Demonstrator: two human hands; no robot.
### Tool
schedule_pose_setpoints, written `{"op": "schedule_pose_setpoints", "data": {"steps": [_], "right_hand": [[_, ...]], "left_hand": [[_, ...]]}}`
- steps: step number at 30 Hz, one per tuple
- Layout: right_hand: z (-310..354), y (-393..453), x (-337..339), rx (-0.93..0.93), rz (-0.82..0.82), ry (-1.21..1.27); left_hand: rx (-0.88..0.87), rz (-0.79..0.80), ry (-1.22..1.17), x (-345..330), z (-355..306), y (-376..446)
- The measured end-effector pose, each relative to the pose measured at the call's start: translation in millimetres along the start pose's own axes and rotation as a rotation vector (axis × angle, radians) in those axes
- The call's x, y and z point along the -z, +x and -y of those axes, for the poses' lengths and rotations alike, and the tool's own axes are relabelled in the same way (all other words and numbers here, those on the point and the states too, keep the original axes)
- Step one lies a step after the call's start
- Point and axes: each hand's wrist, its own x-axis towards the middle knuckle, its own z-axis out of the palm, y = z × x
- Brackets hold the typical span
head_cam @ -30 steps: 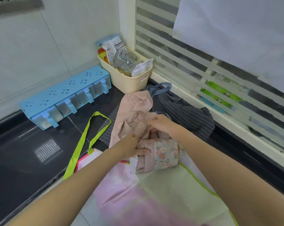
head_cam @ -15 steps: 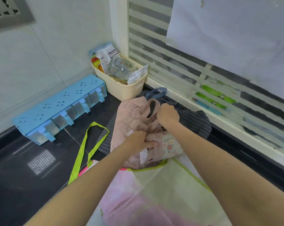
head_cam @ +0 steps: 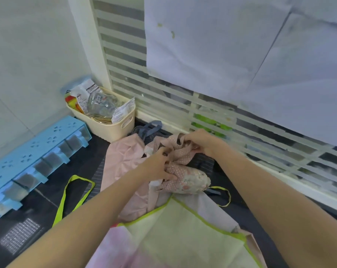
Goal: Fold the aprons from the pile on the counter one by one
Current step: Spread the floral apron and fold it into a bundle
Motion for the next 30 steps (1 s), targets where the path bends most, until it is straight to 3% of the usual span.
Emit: {"op": "schedule_pose_setpoints", "data": {"steps": [6,13,16,21,22,26,30], "right_hand": [[-1.5,-3.6,-16.8,0.131,-0.008,-0.159],[-4.4,-0.7,-26.4,0.297,0.088,-0.029],[-2.6,2.8,-28.6,0.289,0.155,-0.042],[-0.3,10.2,-30.8,0.108,0.35,0.107],[-0.2,12.3,-31.1,0.093,0.331,0.062],[0.0,21.0,-30.7,0.234,0.199,-0.591],[-2.3,20.7,-36.3,0.295,0.167,-0.81]], "left_hand": [[0.077,0.048,-0.194,13.6,-0.8,21.4],[0.115,0.171,-0.289,39.8,30.5,39.2],[0.101,0.198,-0.265,46.5,30.2,46.7],[0.07,0.194,-0.267,43.3,43.8,54.0],[0.062,0.209,-0.257,43.1,45.1,54.0],[0.028,0.35,-0.317,36.7,48.2,56.6],[0.041,0.347,-0.42,23.2,51.2,50.2]]}}
